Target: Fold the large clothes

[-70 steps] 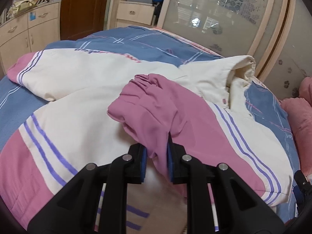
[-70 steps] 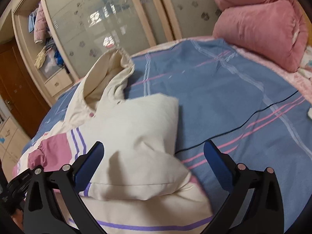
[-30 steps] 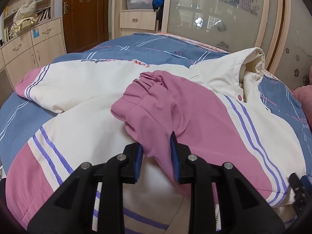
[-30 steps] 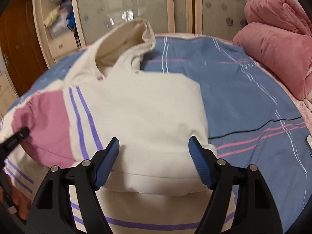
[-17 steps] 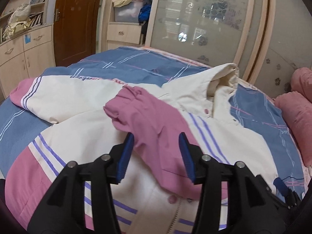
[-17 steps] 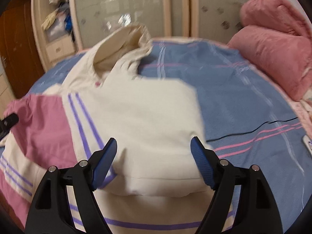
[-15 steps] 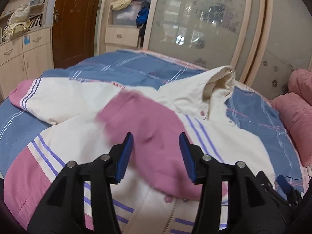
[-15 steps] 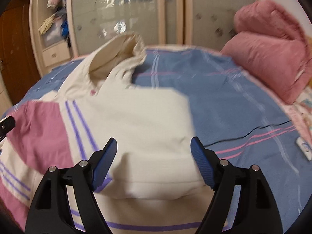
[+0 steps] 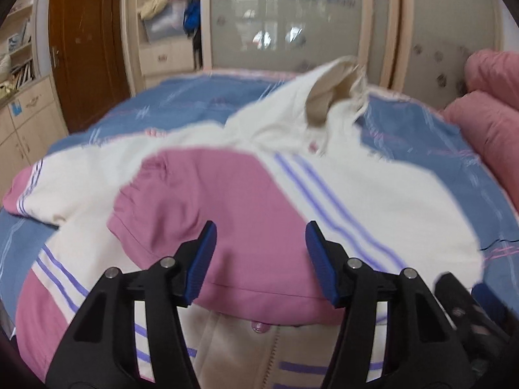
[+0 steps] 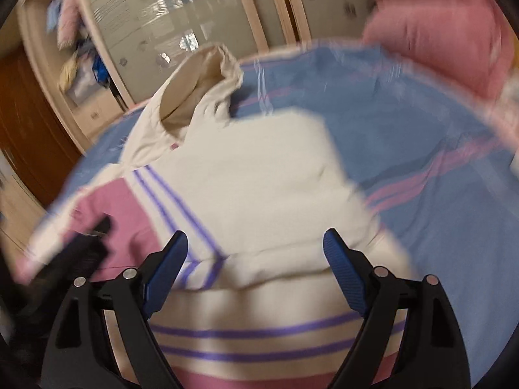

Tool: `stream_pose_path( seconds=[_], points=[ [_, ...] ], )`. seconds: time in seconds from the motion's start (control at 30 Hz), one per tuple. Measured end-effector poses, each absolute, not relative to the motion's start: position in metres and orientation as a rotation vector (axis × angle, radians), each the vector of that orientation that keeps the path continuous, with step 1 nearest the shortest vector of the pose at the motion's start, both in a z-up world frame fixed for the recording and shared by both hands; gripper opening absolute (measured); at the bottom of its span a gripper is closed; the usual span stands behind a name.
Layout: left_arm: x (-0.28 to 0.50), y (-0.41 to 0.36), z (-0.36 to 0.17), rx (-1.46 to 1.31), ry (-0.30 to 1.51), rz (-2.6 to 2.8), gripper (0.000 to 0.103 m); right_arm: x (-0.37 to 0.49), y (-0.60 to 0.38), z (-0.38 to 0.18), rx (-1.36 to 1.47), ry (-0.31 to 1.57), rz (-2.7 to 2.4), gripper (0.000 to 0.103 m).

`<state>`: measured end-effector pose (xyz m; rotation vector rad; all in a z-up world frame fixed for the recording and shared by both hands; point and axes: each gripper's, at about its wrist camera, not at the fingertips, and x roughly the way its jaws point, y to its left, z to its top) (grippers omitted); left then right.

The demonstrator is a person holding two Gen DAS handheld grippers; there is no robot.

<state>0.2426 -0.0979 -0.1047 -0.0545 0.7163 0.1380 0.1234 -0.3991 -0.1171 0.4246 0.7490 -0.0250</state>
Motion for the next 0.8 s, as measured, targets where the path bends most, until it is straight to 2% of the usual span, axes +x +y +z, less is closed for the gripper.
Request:
stream_pose_path(
  seconds=[0.2,0.33,0.63,0.8],
  points=[
    [0.265,-0.082,-0.132,-0.106,0.814,0.183,0.059,0.137,-0.417,-0.133,0.628,0.769,0.098,0.089],
    [0.264,-0.088,-0.137,-0.071,0.809,0.188,0.061,0.138,-0.436,-0.144,0.788,0.804,0.106,0.089],
    [0.264,-0.093,-0.140,-0.048,0.804,0.197,0.063,0.129,-0.411,-0.143,0.700,0.886,0.098,0.090],
    [0.258,-0.100,-0.136,-0.032,0.782,0.198,0.069,0.138,-0.438,-0.143,0.707,0.788,-0.002,0.089]
  ],
)
